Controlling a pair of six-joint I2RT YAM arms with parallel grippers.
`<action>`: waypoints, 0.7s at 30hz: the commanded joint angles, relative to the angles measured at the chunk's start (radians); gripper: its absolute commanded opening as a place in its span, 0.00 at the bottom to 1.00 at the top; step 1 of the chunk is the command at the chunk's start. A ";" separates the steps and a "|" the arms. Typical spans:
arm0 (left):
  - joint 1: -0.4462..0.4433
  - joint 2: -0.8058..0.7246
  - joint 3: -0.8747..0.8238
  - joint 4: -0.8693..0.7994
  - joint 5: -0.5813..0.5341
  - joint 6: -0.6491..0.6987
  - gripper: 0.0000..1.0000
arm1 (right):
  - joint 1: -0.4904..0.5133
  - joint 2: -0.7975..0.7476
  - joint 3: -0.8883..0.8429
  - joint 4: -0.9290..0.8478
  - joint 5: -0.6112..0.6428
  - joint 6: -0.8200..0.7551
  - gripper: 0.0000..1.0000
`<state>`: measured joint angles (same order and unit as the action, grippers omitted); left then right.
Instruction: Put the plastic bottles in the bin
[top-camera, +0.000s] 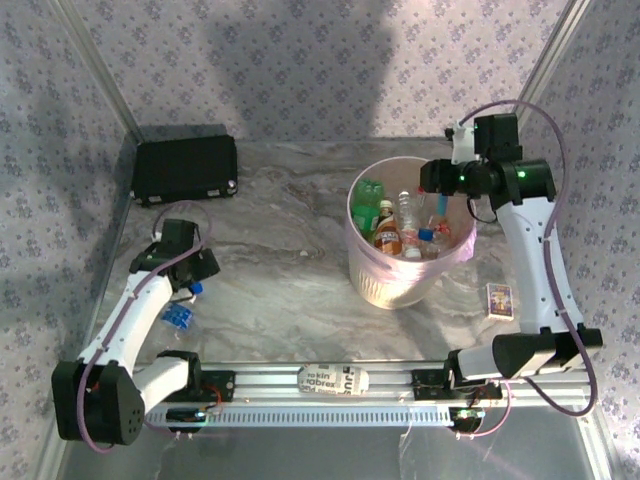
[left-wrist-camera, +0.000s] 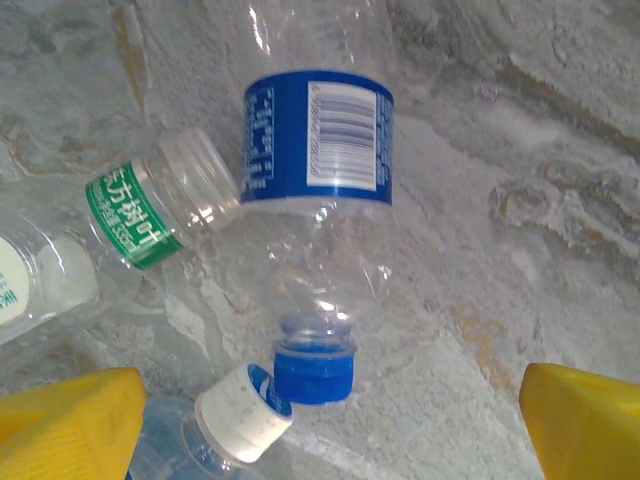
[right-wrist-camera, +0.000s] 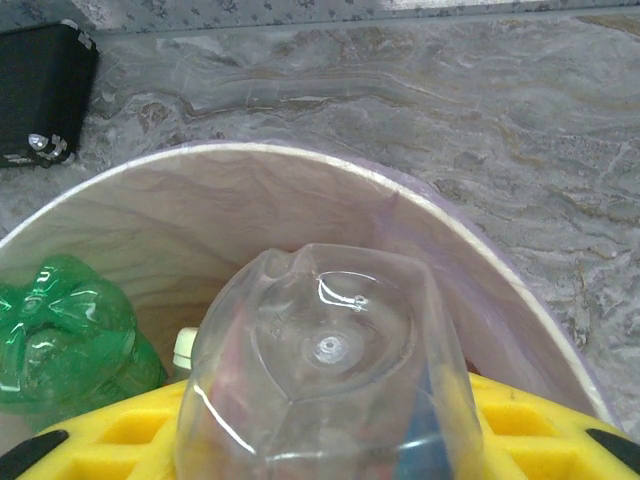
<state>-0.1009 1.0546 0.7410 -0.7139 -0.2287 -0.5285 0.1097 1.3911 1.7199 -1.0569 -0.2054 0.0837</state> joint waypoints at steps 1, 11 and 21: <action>0.021 0.003 -0.006 0.062 0.010 0.005 0.96 | 0.028 0.035 -0.056 -0.143 0.020 -0.041 0.49; 0.035 -0.002 0.007 0.070 0.024 0.034 0.94 | 0.057 0.081 0.275 -0.235 0.016 -0.056 0.50; 0.046 -0.009 0.000 0.093 0.045 0.035 0.92 | 0.123 -0.008 0.142 0.153 -0.024 0.070 0.48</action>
<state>-0.0593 1.0561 0.7406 -0.6441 -0.1970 -0.5060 0.2184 1.4277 1.9190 -1.1049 -0.2279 0.0902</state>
